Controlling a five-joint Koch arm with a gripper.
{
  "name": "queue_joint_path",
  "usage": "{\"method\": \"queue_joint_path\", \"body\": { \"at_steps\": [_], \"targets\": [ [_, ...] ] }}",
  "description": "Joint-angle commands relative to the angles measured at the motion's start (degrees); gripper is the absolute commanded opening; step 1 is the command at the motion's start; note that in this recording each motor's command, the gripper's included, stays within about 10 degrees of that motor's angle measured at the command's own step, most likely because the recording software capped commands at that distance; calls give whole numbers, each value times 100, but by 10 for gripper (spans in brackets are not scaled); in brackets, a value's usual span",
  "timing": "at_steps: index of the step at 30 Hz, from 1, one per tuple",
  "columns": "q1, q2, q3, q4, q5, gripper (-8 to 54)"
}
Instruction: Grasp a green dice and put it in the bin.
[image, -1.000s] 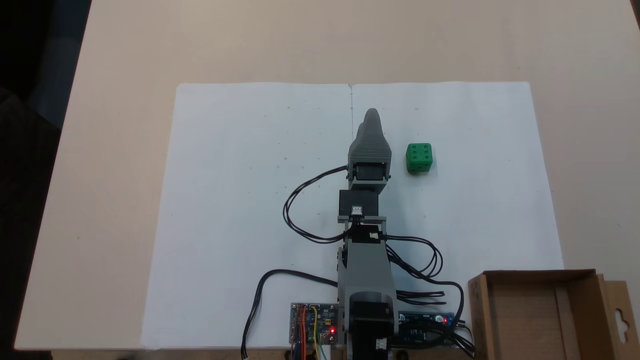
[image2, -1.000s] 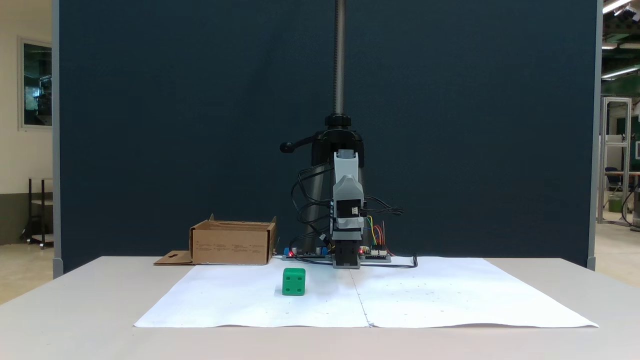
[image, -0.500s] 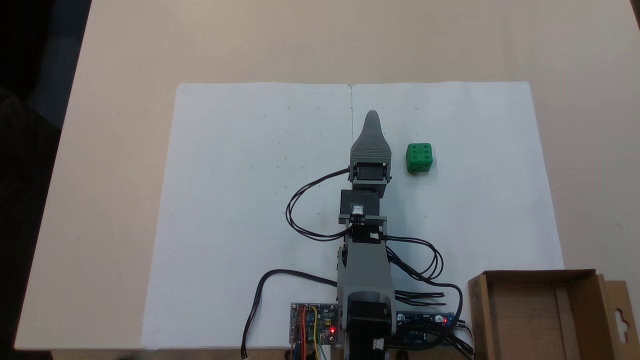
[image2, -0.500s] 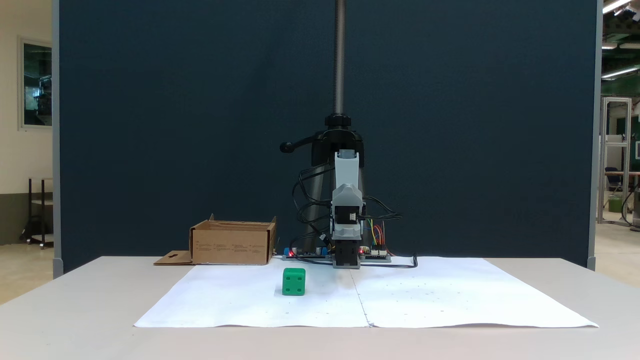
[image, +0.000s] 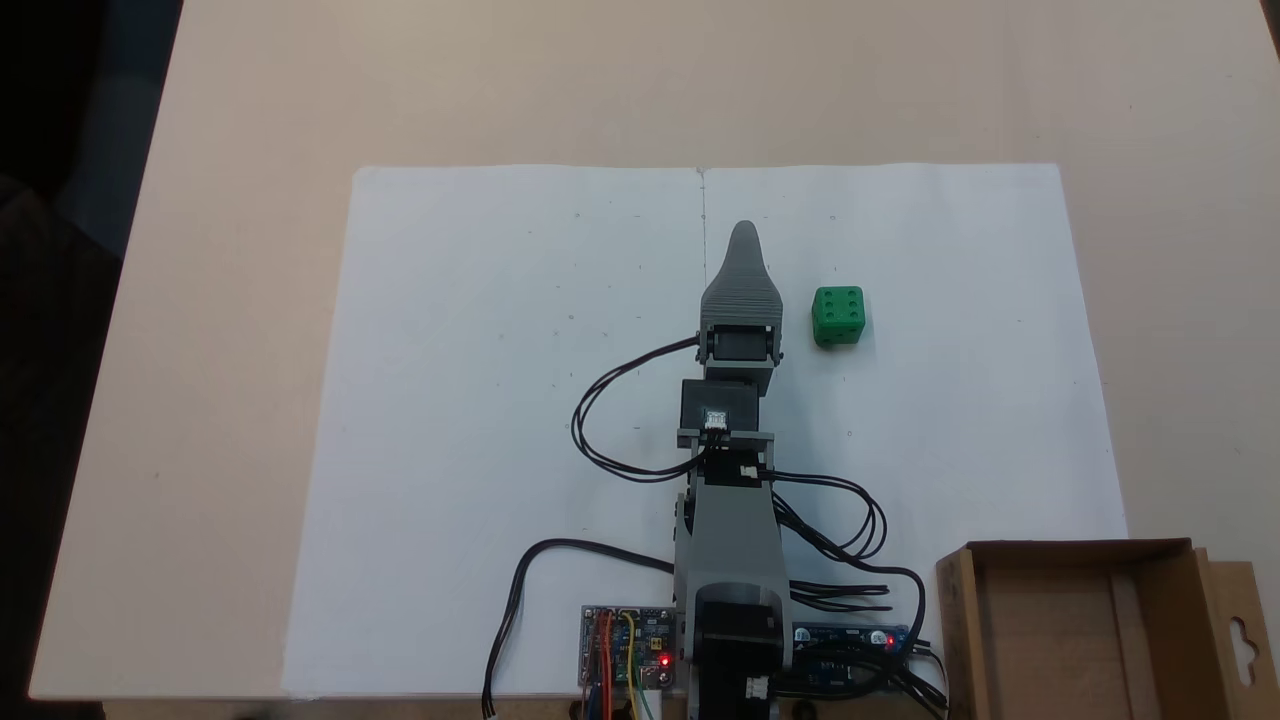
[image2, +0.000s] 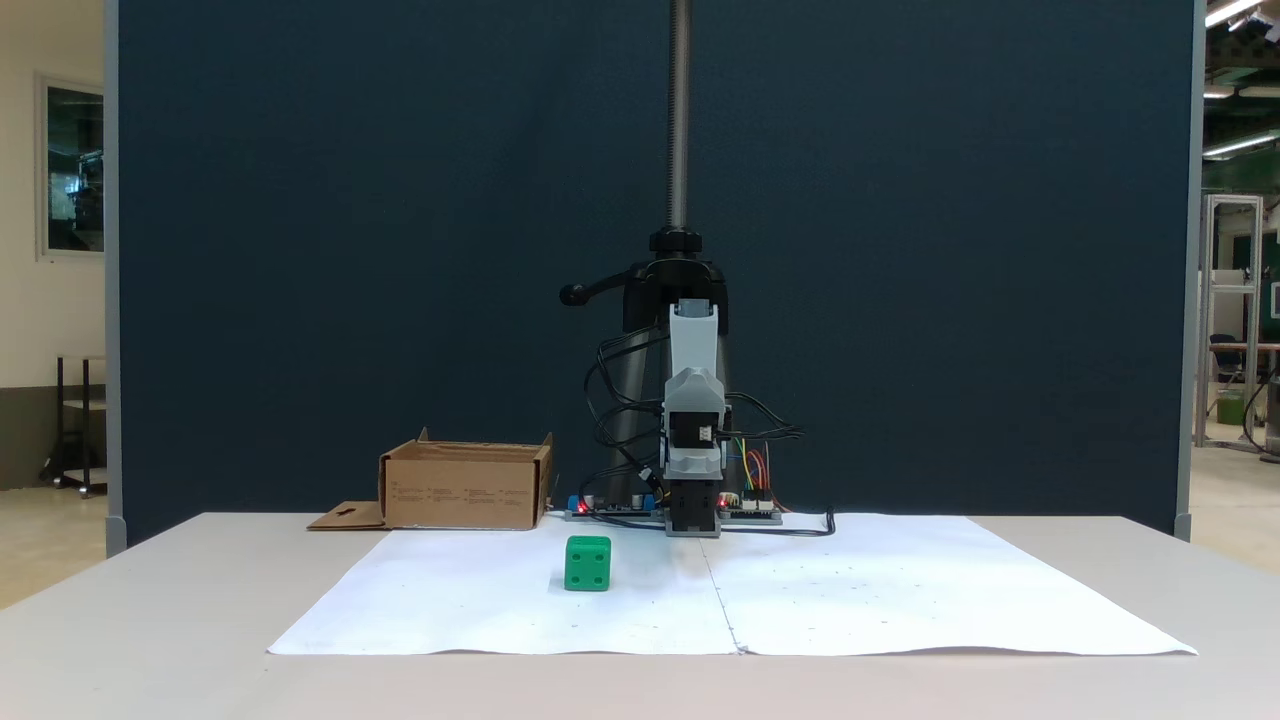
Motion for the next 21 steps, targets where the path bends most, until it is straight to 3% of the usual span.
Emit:
{"method": "queue_joint_path", "body": {
  "at_steps": [1, 21],
  "targets": [
    [79, 606, 422, -105, -404, 438],
    [105, 624, 343, -132, -598, 413]
  ]
}}
